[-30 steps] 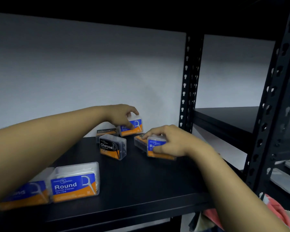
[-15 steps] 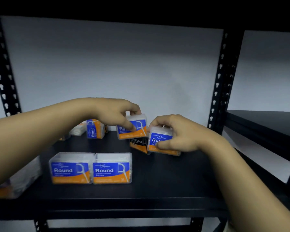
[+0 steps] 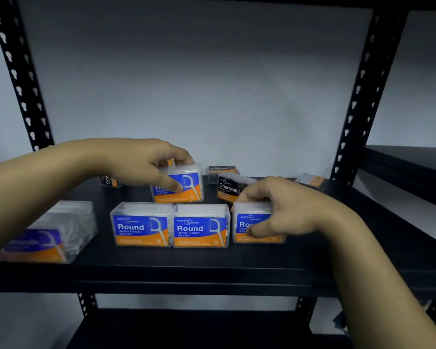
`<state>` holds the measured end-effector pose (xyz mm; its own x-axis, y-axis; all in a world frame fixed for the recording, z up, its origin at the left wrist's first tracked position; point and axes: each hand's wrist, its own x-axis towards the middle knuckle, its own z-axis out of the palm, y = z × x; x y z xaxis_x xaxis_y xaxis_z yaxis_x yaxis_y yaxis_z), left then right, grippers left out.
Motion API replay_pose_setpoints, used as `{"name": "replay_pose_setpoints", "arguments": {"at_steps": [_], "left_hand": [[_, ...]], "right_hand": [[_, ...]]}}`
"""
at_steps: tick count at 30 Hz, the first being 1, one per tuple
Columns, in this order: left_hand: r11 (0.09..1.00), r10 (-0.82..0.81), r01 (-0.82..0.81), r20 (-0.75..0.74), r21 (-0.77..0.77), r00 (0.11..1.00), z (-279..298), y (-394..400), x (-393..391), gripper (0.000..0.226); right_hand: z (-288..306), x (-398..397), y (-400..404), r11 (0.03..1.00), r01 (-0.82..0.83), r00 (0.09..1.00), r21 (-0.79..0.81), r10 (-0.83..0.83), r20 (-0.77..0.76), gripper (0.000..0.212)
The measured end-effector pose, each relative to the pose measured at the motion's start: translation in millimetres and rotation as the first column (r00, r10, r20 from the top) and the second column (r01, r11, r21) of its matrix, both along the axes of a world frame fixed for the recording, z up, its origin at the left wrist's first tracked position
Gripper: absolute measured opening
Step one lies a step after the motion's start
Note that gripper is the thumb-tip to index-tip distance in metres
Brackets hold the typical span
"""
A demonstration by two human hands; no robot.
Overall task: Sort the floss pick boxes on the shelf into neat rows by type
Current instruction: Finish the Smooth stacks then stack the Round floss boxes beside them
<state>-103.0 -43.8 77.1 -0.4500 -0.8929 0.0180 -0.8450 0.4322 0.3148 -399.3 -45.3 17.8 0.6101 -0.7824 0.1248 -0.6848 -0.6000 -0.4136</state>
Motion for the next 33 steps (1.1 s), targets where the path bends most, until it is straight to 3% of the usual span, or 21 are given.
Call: {"name": "replay_pose_setpoints", "arguments": {"at_steps": [13, 21, 24, 29, 33], "left_hand": [[0.995, -0.082, 0.076, 0.096, 0.062, 0.992, -9, -15, 26, 0.033], [0.994, -0.112, 0.113, 0.149, 0.006, 0.982, -19, -15, 40, 0.038], [0.992, -0.126, 0.127, 0.154, -0.001, 0.980, -19, -15, 49, 0.036], [0.990, -0.134, 0.139, 0.142, -0.031, 0.981, -23, -16, 66, 0.033], [0.992, -0.120, 0.125, 0.138, -0.030, 0.983, -28, -18, 70, 0.036]], "right_hand": [[2, 13, 17, 0.996, 0.083, 0.996, 0.040, -0.084, 0.018, 0.036], [2, 13, 24, 0.993, 0.111, 0.994, 0.042, -0.112, 0.019, 0.035], [8, 17, 27, 0.992, 0.114, 0.986, 0.050, -0.119, 0.114, 0.039], [12, 48, 30, 0.987, 0.034, 0.962, -0.160, 0.011, 0.272, 0.032], [9, 77, 27, 0.986, -0.026, 0.982, -0.164, 0.056, 0.182, 0.033]]}}
